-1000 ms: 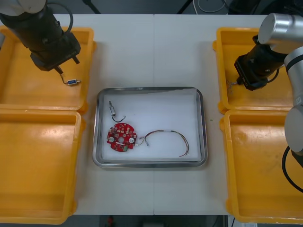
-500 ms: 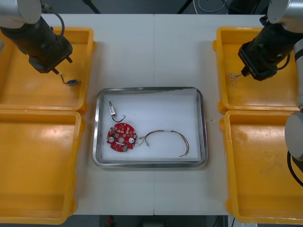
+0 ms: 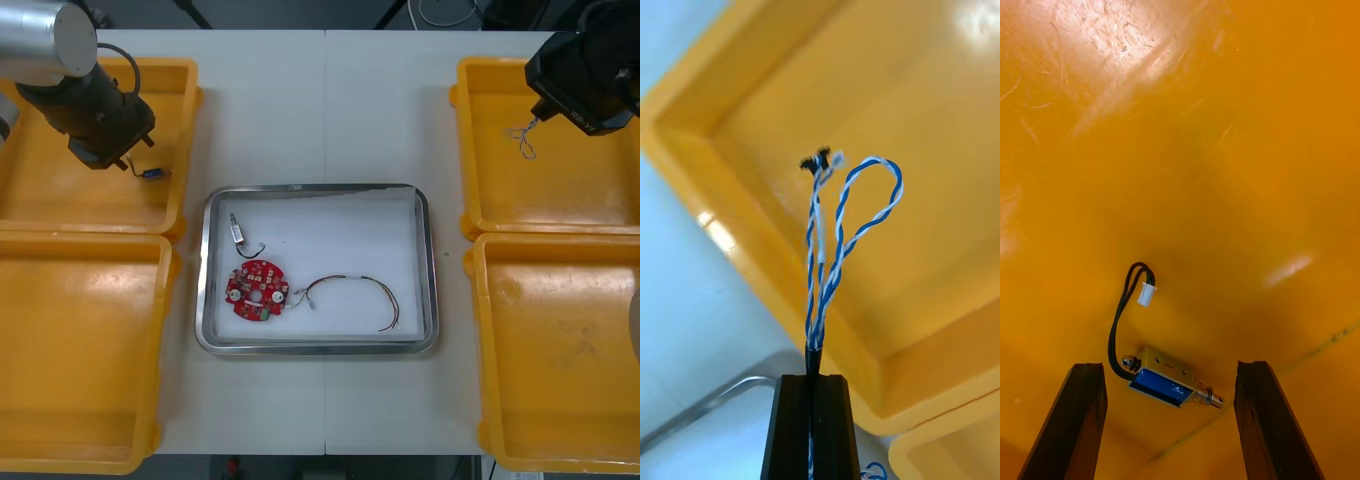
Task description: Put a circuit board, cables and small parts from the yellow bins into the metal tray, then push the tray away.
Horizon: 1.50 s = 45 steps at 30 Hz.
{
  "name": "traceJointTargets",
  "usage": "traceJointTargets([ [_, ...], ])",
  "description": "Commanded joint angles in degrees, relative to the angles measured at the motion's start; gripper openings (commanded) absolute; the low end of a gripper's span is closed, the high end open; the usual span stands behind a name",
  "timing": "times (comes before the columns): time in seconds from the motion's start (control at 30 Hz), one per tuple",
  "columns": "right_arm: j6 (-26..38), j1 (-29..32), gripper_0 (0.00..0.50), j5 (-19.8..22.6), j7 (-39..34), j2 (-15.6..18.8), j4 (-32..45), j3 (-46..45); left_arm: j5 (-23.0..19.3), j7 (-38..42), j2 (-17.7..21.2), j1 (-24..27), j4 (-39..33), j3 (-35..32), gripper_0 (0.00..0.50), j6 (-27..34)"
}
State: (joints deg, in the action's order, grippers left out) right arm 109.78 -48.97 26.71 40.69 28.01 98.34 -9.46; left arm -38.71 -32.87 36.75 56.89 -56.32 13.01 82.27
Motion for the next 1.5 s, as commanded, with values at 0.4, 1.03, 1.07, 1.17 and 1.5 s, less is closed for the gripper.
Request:
traceJointTargets([
  [0.4, 0.2, 7.3, 0.0, 21.5, 22.2, 11.7, 24.7, 9.7, -2.4, 3.5, 0.1, -0.2, 0.6, 4.7, 0.5, -5.7],
  [1.03, 0.2, 2.1, 0.0, 13.8, 51.7, 6.5, 28.3, 34.1, -2.2, 3.1, 0.1, -2.5, 0.6, 8.2, 0.5, -5.9],
  [1.07, 0.2, 1.6, 0.0, 12.4, 53.2, 5.6, 27.1, 36.0, -2.2, 3.1, 0.1, -2.5, 0.6, 8.2, 0.5, -5.9],
  [1.17, -1.2, 0.5, 0.0, 9.1, 56.7, 2.7, 23.5, 40.2, -2.4, 3.2, 0.1, -2.7, 0.6, 8.2, 0.5, -5.9],
  [1.5, -14.3, -0.7, 0.0, 4.3, 65.9, 0.0, 15.1, 50.9, -3.7, 3.1, 0.1, -2.7, 0.7, 8.3, 0.499, -6.0],
])
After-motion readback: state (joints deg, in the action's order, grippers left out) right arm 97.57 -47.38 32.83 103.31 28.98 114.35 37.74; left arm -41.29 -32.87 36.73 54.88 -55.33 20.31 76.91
